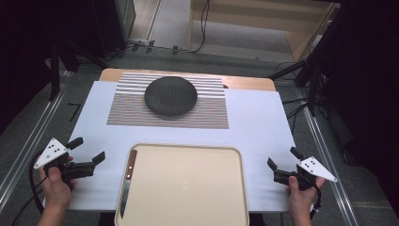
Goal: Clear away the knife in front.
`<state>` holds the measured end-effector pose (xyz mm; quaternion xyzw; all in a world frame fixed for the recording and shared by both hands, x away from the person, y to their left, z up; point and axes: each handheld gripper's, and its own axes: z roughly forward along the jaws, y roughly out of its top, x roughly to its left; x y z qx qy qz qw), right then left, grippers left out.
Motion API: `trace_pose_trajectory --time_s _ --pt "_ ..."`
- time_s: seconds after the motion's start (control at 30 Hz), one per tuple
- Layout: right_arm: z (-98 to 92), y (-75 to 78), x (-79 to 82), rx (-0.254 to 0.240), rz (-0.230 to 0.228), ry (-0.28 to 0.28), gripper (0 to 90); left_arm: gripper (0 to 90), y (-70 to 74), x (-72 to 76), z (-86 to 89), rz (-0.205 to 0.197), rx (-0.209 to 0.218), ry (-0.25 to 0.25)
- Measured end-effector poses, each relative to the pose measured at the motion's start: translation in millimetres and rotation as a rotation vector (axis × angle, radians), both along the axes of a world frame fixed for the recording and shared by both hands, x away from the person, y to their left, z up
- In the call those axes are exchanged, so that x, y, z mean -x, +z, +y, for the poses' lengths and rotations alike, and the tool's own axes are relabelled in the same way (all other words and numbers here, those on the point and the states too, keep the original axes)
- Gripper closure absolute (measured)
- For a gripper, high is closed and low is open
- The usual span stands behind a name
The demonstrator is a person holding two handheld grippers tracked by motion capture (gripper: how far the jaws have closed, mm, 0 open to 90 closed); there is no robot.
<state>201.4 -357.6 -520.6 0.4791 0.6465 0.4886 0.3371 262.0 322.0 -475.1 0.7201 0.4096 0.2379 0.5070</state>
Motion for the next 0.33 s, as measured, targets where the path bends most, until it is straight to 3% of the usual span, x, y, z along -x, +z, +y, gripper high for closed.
trace_pose_trajectory --time_s 0.13,0.33 --pt "-0.1 0.0 -0.1 0.000 -0.002 0.000 0.0 0.3 -5.0 -0.4 7.1 -0.008 0.022 0.025" --pt "-0.1 0.0 0.0 0.001 -0.002 0.001 0.0 0.3 -7.7 -1.2 7.9 -0.003 0.037 0.016"
